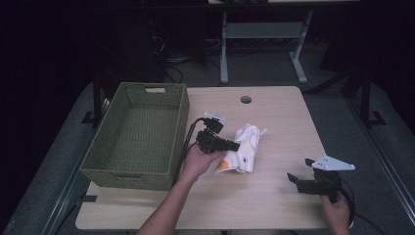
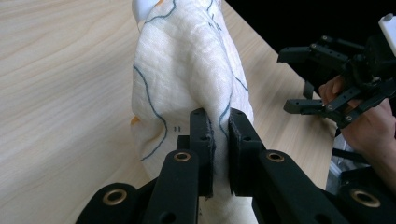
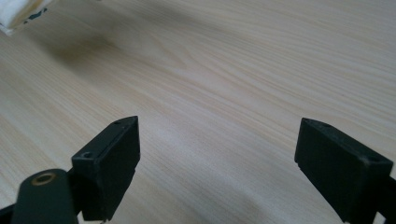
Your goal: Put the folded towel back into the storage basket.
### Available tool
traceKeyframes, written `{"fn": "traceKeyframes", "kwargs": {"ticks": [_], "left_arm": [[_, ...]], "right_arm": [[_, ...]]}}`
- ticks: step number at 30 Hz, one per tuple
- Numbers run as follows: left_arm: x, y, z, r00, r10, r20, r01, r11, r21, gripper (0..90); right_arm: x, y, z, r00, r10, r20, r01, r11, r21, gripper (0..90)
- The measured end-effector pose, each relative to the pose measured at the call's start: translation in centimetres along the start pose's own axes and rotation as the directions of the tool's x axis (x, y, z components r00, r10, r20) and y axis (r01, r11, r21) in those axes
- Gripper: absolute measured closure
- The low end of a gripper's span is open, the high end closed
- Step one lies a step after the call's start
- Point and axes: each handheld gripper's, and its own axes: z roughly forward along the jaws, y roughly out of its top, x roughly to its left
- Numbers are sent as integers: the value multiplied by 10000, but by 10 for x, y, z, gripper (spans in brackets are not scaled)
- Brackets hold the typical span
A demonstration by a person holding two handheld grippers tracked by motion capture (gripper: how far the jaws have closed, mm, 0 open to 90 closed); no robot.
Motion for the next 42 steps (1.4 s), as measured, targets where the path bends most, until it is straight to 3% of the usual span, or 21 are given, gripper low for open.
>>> {"fn": "traceKeyframes", "kwargs": {"ticks": [16,33,42], "left_arm": [[2,8,-36,9988,-181,457,204,9985,-516,835],[6,8,-73,9987,-255,451,301,9940,-1051,834],[9,9,-87,9971,-277,709,349,9941,-1030,834]], "right_arm": [[0,0,2,10000,35,-3,-35,10000,24,139],[2,0,8,9999,-100,3,100,9998,193,139],[3,0,9,9999,-134,-54,135,9995,269,138]]}}
